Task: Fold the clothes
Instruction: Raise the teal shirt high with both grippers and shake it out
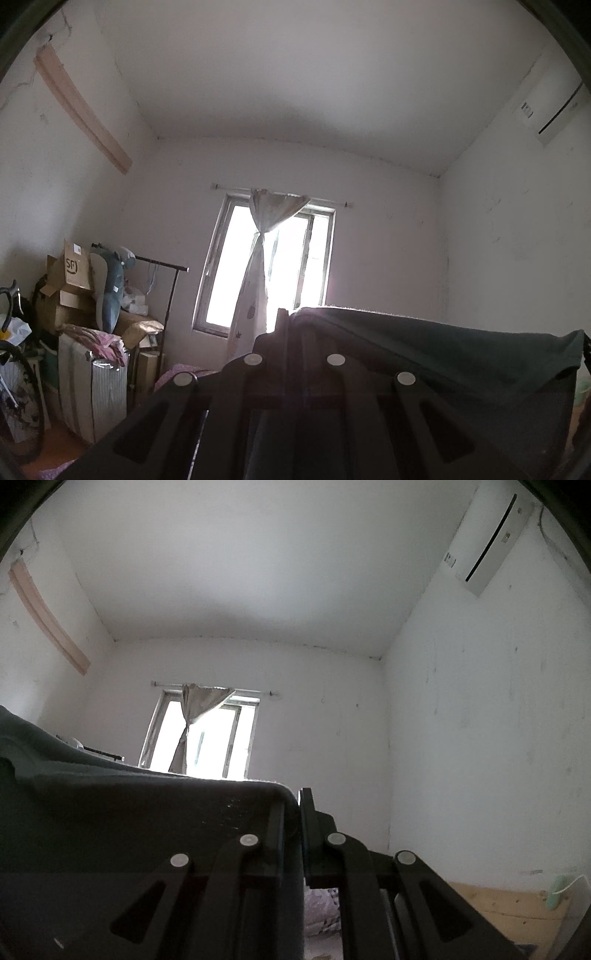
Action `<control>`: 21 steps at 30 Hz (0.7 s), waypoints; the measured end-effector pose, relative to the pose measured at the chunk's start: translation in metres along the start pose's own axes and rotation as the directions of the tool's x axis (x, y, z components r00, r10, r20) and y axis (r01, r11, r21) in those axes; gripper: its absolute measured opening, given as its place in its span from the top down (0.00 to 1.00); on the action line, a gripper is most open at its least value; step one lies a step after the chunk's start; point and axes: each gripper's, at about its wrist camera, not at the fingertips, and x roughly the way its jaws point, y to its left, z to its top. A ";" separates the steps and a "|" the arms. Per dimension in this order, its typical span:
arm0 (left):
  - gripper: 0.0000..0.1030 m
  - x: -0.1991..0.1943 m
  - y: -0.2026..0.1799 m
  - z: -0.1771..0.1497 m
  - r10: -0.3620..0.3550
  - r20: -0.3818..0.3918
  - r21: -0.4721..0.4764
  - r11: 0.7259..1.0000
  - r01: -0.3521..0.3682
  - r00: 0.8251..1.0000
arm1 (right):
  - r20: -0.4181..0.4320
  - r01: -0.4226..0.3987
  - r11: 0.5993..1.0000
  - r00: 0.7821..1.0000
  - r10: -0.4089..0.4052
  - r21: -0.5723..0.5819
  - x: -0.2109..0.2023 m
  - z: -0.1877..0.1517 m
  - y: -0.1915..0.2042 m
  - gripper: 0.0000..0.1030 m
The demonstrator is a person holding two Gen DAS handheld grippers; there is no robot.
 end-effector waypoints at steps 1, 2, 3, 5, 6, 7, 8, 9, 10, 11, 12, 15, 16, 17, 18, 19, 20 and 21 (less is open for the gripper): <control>0.96 0.008 0.000 -0.004 0.000 -0.012 0.000 1.000 0.000 1.000 | -0.013 0.001 1.000 1.000 -0.001 0.001 0.006 -0.003 0.001 0.94; 0.96 0.018 0.000 -0.008 0.001 -0.027 0.000 1.000 -0.002 1.000 | -0.024 0.002 1.000 1.000 -0.002 0.001 0.011 -0.005 0.001 0.94; 0.96 0.029 0.000 -0.013 0.003 -0.044 0.001 1.000 -0.003 0.999 | -0.039 0.002 1.000 0.999 -0.002 0.003 0.018 -0.010 0.002 0.94; 0.96 0.049 0.000 -0.023 0.007 -0.075 0.004 1.000 -0.007 0.997 | -0.071 0.002 1.000 0.997 -0.001 0.007 0.035 -0.020 0.003 0.94; 0.96 0.060 -0.001 -0.029 0.010 -0.092 0.007 1.000 -0.009 0.996 | -0.090 0.002 1.000 0.996 -0.001 0.009 0.045 -0.027 0.004 0.94; 0.96 0.073 -0.001 -0.035 0.014 -0.112 0.011 1.000 -0.012 0.994 | -0.110 0.003 1.000 0.994 -0.002 0.010 0.056 -0.035 0.005 0.94; 0.96 0.086 -0.001 -0.041 0.017 -0.131 0.016 1.000 -0.016 0.991 | -0.127 0.004 1.000 0.992 -0.002 0.011 0.067 -0.042 0.007 0.94; 0.96 0.099 -0.002 -0.048 0.021 -0.152 0.019 1.000 -0.018 0.988 | -0.145 0.005 1.000 0.989 -0.003 0.012 0.078 -0.050 0.007 0.94; 0.96 0.113 -0.002 -0.056 0.024 -0.173 0.021 1.000 -0.021 0.985 | -0.166 0.005 1.000 0.986 -0.003 0.012 0.091 -0.059 0.006 0.94; 0.96 0.130 -0.002 -0.065 0.028 -0.197 0.022 0.999 -0.024 0.980 | -0.187 0.007 1.000 0.982 -0.005 0.011 0.104 -0.068 0.006 0.94; 0.96 0.144 -0.002 -0.074 0.029 -0.218 0.019 0.999 -0.026 0.975 | -0.206 0.009 1.000 0.979 -0.007 0.009 0.116 -0.076 0.006 0.94; 0.96 0.190 -0.003 -0.102 0.039 -0.285 0.022 0.999 -0.034 0.958 | -0.254 0.015 1.000 0.967 -0.013 0.005 0.150 -0.102 0.005 0.94; 0.96 0.207 -0.003 -0.113 0.044 -0.312 0.028 0.999 -0.037 0.949 | -0.273 0.018 1.000 0.962 -0.016 0.003 0.166 -0.112 0.007 0.94; 0.96 0.228 -0.004 -0.128 0.051 -0.349 0.035 0.999 -0.042 0.936 | -0.292 0.022 1.000 0.956 -0.021 0.001 0.182 -0.123 0.008 0.94; 0.96 0.245 -0.004 -0.142 0.059 -0.379 0.039 0.998 -0.047 0.923 | -0.311 0.026 1.000 0.950 -0.025 -0.001 0.198 -0.134 0.010 0.94; 0.96 0.262 -0.003 -0.156 0.068 -0.403 0.041 0.998 -0.057 0.912 | -0.330 0.030 1.000 0.944 -0.029 -0.004 0.213 -0.146 0.012 0.94; 0.96 0.281 -0.002 -0.170 0.080 -0.428 0.044 0.997 -0.068 0.900 | -0.349 0.033 0.999 0.936 -0.034 -0.007 0.227 -0.159 0.013 0.94; 0.96 0.297 -0.002 -0.185 0.087 -0.447 0.042 0.996 -0.076 0.890 | -0.369 0.037 0.999 0.929 -0.038 -0.009 0.241 -0.171 0.015 0.94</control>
